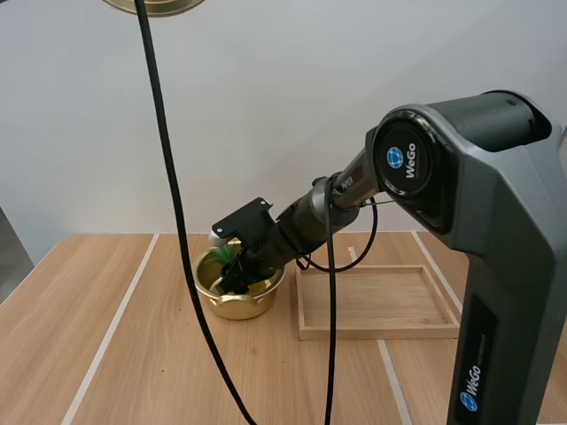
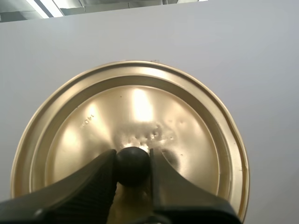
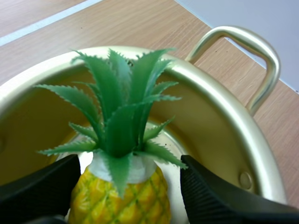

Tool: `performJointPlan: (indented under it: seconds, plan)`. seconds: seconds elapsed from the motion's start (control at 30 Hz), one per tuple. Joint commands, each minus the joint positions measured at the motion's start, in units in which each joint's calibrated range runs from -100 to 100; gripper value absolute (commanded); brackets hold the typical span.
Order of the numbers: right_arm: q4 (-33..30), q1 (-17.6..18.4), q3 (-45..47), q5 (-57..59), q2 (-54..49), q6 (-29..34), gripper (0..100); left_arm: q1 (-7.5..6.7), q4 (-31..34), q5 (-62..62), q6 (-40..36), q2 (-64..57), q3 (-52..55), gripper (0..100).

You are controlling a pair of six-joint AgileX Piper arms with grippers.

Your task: Open the pot, put the pineapple inside, and close it

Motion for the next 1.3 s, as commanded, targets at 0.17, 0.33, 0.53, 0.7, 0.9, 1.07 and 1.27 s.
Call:
performJointPlan:
  seconds: [0.17,0.33,0.53,0.7,0.9,1.07,1.27]
  plan:
    - [-0.43,0.02,-1.89,2.59,-2.49,0.6,100,-0.07,-0.55,-1.86,-0.45,-0.45,-0.19,0]
    - [1.54,0.02,-4.29,5.52,-5.58,0.68,100,-0.07,-0.55,-1.86,-0.45,-0.45,-0.19,0]
    - [1.95,0.02,-5.34,5.52,-9.71,0.68,100,-0.07,-0.55,-1.86,-0.45,-0.45,-0.19,0]
    - [1.95,0.02,-5.34,5.33,-12.39,1.1,100,-0.07,-0.55,-1.86,-0.45,-0.45,-0.19,0]
    - [1.95,-0.05,-5.34,0.79,-17.79,3.59,100,-0.07,-0.55,-1.86,-0.45,-0.45,-0.19,0]
    - [1.95,-0.05,-5.34,-5.54,-22.58,3.59,100,-0.07,-0.55,-1.86,-0.45,-0.45,-0.19,0]
    - [0.93,-0.05,-5.34,-8.08,-28.49,3.59,100,-0.07,-0.55,-1.86,-0.45,-0.45,-0.19,0]
